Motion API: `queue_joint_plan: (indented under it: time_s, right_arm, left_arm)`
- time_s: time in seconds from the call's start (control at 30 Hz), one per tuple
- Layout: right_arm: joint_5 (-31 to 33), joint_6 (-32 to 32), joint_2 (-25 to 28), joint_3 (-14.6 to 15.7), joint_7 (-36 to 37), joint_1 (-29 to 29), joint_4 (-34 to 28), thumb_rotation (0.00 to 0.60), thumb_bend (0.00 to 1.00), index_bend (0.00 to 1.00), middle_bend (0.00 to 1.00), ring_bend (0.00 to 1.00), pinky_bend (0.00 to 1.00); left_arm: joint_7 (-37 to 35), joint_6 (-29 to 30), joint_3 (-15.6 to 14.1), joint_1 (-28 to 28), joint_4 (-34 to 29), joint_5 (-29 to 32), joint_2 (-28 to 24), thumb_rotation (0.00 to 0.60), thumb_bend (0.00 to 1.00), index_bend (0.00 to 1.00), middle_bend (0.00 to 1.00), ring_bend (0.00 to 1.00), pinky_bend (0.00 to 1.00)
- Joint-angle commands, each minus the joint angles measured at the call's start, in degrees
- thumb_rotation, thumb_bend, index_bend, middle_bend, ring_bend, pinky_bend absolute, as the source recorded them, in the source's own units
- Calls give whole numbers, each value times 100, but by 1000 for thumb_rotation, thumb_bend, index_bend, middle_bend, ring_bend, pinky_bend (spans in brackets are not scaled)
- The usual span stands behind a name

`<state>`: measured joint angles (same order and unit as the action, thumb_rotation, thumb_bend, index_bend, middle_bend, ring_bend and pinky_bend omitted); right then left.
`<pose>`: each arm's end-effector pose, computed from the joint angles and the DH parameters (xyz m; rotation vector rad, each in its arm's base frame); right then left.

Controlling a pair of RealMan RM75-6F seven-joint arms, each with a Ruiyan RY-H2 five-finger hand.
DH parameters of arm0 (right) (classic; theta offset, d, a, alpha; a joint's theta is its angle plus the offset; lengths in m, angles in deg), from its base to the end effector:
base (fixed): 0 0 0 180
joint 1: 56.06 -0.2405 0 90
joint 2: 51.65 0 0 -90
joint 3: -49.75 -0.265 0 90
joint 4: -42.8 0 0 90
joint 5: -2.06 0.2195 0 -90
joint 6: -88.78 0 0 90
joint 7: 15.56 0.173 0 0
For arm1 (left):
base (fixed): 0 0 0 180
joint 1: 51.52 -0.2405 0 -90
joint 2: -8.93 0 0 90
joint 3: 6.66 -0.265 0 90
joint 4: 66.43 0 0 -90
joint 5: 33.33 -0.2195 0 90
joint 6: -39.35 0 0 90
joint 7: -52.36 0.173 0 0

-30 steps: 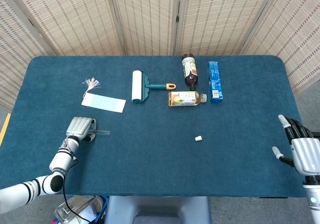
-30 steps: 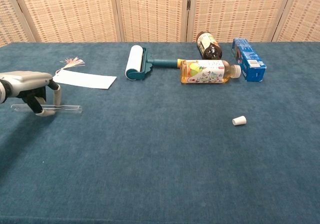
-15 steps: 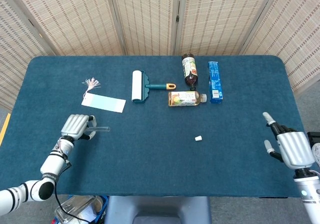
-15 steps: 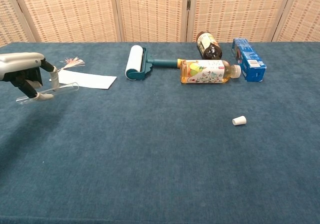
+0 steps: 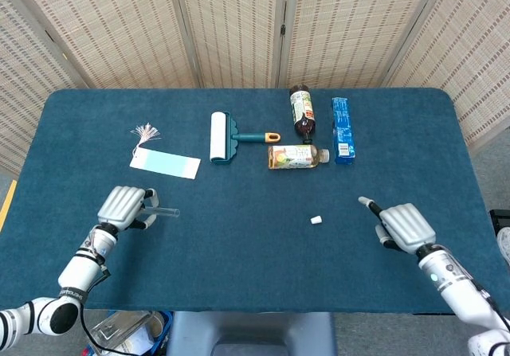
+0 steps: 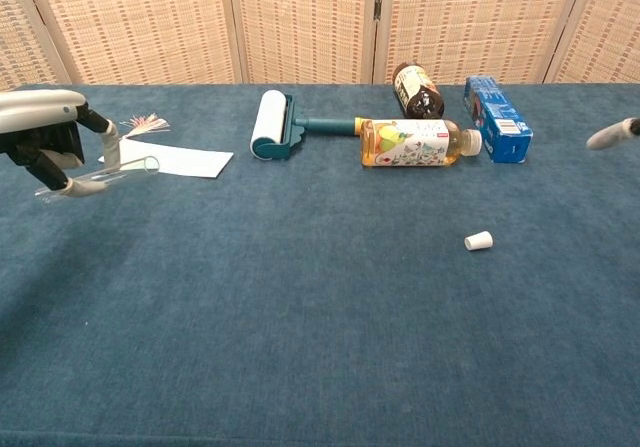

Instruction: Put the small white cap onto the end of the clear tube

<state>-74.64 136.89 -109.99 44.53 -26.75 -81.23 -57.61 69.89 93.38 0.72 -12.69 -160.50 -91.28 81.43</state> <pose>-0.2669 -0.2970 0.0890 1.9016 -1.0071 0.5835 -0.2071 0.3714 0.0422 -1.7717 -1.0253 -0.7683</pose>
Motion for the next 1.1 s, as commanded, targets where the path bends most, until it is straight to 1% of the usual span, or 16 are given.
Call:
queue_joint_plan:
  time_s: [0.03, 0.27, 0.53, 0.77, 1.1]
  right_arm:
    - [474, -692, -213, 14, -109, -517, 99, 600, 677, 105, 917, 984, 1000]
    - [1010, -1356, -472, 132, -159, -974, 292, 600, 678, 106, 917, 988, 1000]
    - [1495, -1759, -740, 296, -255, -1380, 597, 600, 678, 105, 919, 988, 1000]
    - [1712, -1896, -951, 414, -224, -1629, 816, 600, 678, 106, 920, 988, 1000]
    - [1742, -1950, -1176, 515, -150, -1867, 1004, 600, 679, 105, 920, 988, 1000]
  left_arm:
    - [12, 15, -24, -14, -29, -11, -17, 600, 362, 581, 1000, 1000, 1000]
    - [44, -3, -111, -38, -32, -4, 6, 600, 362, 578, 1000, 1000, 1000]
    - [58, -20, -137, -25, -31, -11, 40, 600, 362, 576, 1000, 1000, 1000]
    - [66, -42, -157, -16, -5, 4, 62, 600, 361, 576, 1000, 1000, 1000]
    - [38, -86, -178, -10, 28, 19, 72, 600, 362, 576, 1000, 1000, 1000]
